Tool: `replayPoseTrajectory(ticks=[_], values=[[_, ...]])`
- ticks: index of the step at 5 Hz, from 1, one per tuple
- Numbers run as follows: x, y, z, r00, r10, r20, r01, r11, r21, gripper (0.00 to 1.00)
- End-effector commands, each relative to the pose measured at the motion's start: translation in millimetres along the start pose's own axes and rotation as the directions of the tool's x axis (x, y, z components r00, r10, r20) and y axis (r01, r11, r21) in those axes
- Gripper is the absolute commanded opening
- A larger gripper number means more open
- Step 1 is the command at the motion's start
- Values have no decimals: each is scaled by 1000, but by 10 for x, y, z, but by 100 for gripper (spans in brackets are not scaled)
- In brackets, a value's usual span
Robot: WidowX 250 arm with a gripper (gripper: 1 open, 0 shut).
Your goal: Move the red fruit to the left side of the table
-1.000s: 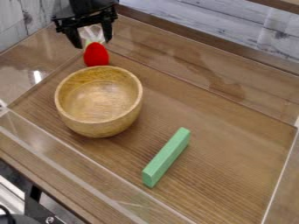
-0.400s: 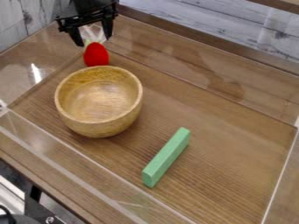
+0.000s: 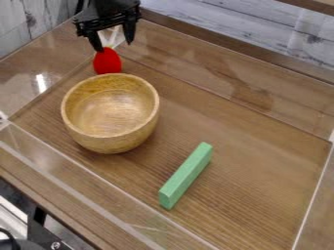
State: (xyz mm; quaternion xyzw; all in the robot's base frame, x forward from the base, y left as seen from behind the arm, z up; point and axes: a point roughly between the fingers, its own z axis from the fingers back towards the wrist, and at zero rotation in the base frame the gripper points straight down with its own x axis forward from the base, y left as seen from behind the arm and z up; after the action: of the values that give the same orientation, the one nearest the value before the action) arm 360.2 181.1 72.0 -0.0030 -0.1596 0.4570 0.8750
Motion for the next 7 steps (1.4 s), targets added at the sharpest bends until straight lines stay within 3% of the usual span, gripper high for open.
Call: replayPoseTrajectory(ticks=[1, 4, 5, 6, 7], values=[[52, -87, 232, 999, 10, 35, -9, 1000, -18, 100], [55, -209, 567, 999, -20, 25, 22, 999, -46, 100], [-28, -271, 629, 997, 66, 37, -65, 998, -24, 100], [-137, -326, 661, 989, 142, 51, -142, 990, -1, 0], [-176, -285, 604, 996, 76, 38, -75, 997, -11, 100]])
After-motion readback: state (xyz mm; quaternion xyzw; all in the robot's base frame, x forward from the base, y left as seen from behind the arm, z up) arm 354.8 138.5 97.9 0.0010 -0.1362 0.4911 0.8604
